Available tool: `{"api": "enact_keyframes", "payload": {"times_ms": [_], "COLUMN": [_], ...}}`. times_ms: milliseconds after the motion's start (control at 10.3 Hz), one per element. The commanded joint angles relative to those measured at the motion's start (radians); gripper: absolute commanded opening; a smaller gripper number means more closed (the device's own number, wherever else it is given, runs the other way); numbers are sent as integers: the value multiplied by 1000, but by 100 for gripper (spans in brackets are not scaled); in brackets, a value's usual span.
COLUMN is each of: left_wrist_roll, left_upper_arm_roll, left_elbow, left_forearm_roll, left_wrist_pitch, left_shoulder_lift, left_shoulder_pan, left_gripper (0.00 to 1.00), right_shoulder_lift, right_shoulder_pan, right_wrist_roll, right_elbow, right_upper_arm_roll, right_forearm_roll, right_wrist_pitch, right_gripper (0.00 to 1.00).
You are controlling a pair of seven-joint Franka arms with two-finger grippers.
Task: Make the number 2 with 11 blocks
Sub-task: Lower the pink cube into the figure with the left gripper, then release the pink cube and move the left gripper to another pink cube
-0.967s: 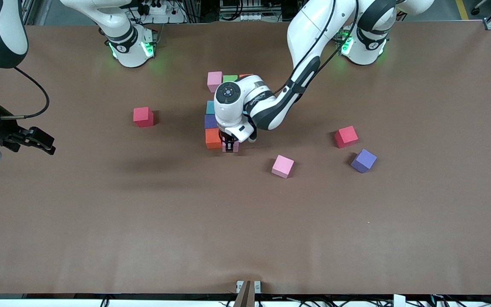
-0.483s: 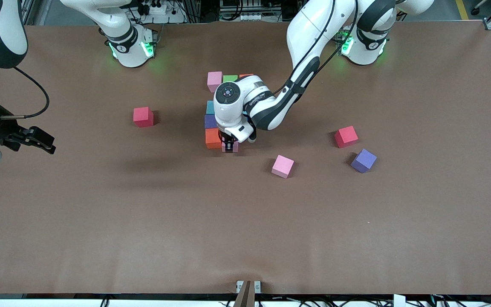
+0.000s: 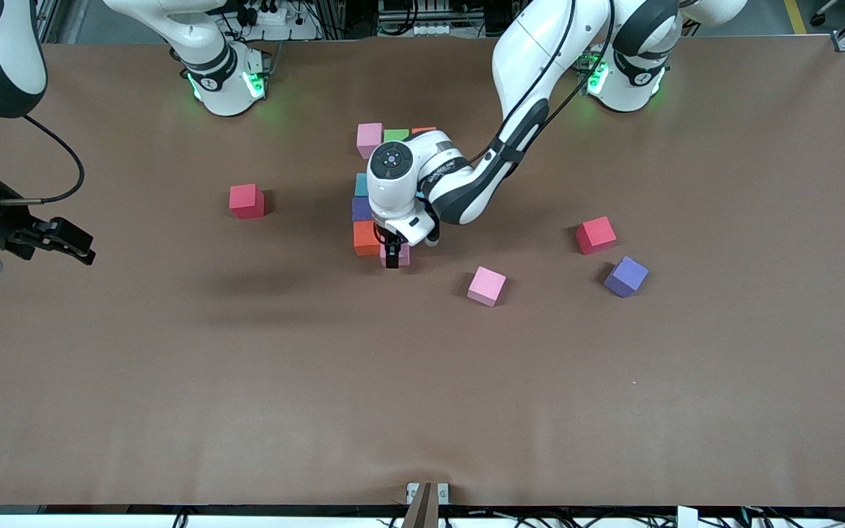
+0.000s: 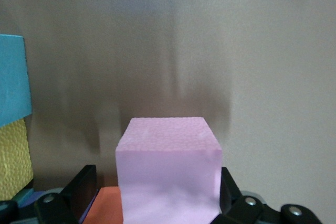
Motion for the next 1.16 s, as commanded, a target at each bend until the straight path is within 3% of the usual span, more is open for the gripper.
{"api": "enact_keyframes", "payload": {"times_ms": [0, 1064], "left_wrist_roll": [9, 95], "left_upper_arm_roll": [9, -9], "left_elbow": [13, 13], "left_forearm_roll": [22, 7], "left_wrist_pitch": [-31, -203], "left_shoulder_lift": [-16, -130], "left_shoulder_pan": [-11, 6], "left_gripper": [100, 100], "right_shoulder_lift": [11, 11], "right_shoulder_pan": [-10, -13], "right_wrist_roll": [-8, -8], "right_elbow": [29, 30], "right_upper_arm_roll": [7, 6], "right_forearm_roll": [-16, -16], "right_wrist_pitch": [-16, -13], "right_gripper": [100, 100]}}
